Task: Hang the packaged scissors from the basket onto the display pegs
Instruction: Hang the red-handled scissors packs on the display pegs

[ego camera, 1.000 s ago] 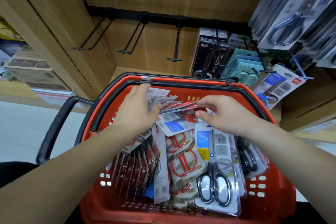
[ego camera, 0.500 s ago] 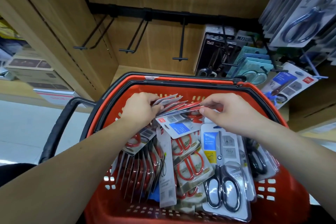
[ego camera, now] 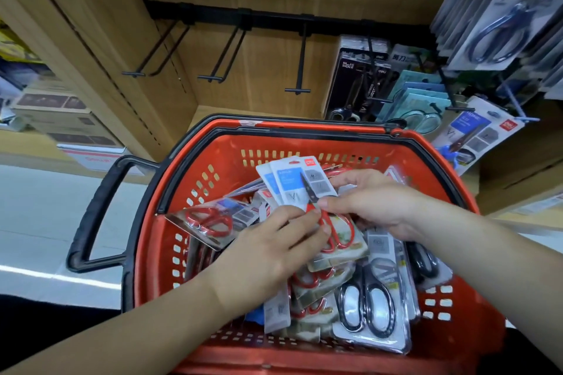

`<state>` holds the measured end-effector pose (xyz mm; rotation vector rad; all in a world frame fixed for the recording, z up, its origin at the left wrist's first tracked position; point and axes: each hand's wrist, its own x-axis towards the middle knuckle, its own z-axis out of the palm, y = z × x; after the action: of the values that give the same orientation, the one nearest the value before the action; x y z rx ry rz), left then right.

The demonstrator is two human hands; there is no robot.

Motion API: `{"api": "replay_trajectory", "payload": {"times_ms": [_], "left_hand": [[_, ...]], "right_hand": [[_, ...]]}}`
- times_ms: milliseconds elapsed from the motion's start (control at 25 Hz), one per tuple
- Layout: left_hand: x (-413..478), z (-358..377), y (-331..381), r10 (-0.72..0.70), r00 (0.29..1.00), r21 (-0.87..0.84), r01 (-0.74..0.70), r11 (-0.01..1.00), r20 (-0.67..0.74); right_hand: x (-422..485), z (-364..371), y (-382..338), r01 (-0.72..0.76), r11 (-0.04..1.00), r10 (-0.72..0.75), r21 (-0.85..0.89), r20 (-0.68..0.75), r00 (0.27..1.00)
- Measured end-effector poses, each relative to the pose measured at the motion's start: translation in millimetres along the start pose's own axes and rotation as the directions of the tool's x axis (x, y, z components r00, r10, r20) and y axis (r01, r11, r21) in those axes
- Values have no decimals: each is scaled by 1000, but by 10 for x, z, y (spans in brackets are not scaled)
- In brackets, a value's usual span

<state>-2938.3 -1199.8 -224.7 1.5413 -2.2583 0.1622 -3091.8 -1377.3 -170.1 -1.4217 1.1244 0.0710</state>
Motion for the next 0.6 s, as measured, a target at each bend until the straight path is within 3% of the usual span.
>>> {"api": "replay_trajectory", "payload": {"times_ms": [80,160,240,320,400,480,560,600], "left_hand": [[-8,-3,30,-20,1000,-95,21,995,14],[36,-37,70,-165,986,-277,159,948,1],[134,-96,22,-392,919,-403,344,848,-41],[254,-151,-197,-588,809,-360,545,757,-10],[361,-168,-494,-720,667,-232,744,626,195],[458,-146,-674,-742,515,-222,856,466,428],[524,-91,-726,-706,454,-298,891,344,543],[548,-70,-745,-698,453,-292,892,346,555]], "right_hand": [[5,-17,11,18,997,-15,69,-52,999],[-28,-112,-40,68,993,-55,96,-136,989],[-88,-213,-90,116,987,-95,113,-176,980],[-158,-266,-113,168,974,-136,153,-200,970],[-200,-278,-128,221,958,-167,183,-270,948],[-205,-276,-145,273,941,-198,200,-329,923],[-220,-285,-157,299,943,-228,145,-371,900],[-232,-303,-169,307,947,-250,90,-388,887]]}}
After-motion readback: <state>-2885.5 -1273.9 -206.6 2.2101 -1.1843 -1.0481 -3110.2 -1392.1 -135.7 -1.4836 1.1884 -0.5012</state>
